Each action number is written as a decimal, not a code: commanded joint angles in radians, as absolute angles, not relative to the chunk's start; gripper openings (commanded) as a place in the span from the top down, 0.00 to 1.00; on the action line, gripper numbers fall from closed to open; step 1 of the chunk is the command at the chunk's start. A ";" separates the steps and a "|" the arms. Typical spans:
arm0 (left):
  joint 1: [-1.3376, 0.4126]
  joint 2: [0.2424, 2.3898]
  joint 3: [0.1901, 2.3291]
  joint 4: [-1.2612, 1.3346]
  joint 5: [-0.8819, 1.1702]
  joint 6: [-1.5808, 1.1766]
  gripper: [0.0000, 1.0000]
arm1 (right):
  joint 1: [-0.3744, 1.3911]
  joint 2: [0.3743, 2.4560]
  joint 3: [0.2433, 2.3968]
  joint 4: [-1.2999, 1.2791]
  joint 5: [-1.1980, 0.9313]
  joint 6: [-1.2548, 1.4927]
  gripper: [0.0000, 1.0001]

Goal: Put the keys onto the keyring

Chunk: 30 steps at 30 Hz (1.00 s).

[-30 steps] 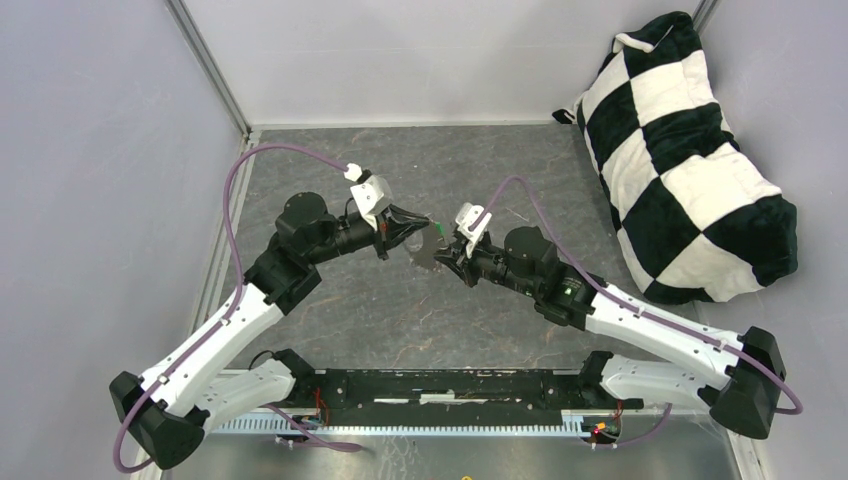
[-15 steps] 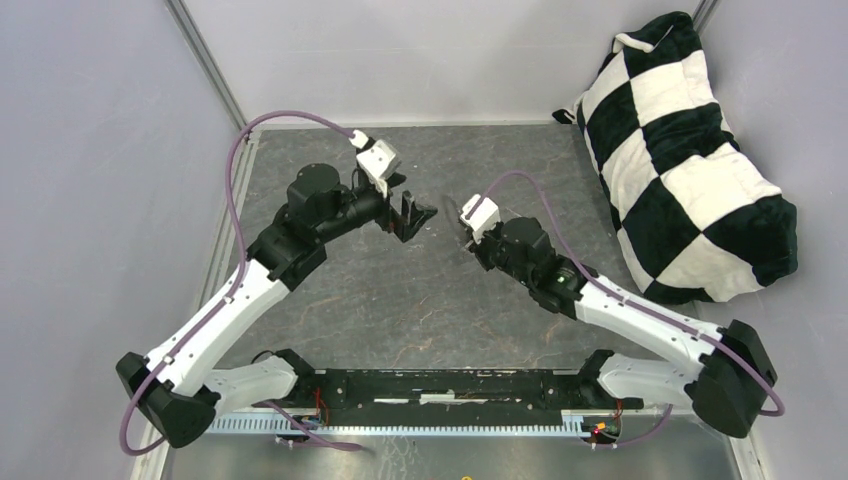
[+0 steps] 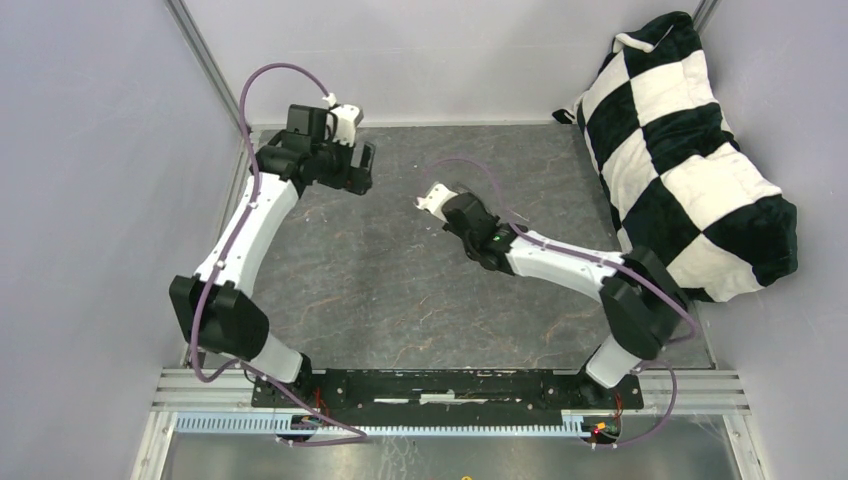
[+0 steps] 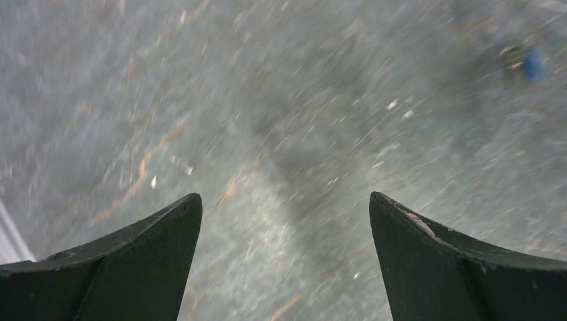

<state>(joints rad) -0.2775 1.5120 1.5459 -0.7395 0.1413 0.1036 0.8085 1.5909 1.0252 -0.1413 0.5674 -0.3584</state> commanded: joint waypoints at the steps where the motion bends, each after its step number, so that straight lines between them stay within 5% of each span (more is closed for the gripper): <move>1: -0.184 1.531 1.527 -0.878 0.181 0.197 0.00 | 0.890 1.725 1.158 -0.092 0.751 -0.486 1.00; 14: -0.154 1.433 1.361 -0.736 0.159 0.163 0.00 | 1.068 2.057 1.277 -0.115 0.767 -0.454 0.89; 19: -0.151 1.436 1.379 -0.727 0.147 0.167 0.00 | 1.095 2.111 1.317 -0.150 0.714 -0.427 0.47; 21: -0.150 1.438 1.383 -0.727 0.146 0.177 0.00 | 1.098 2.119 1.318 -0.154 0.701 -0.414 0.02; 30: -0.149 1.443 1.415 -0.721 0.138 0.212 0.00 | 1.085 1.906 1.208 -0.197 0.381 -0.305 0.02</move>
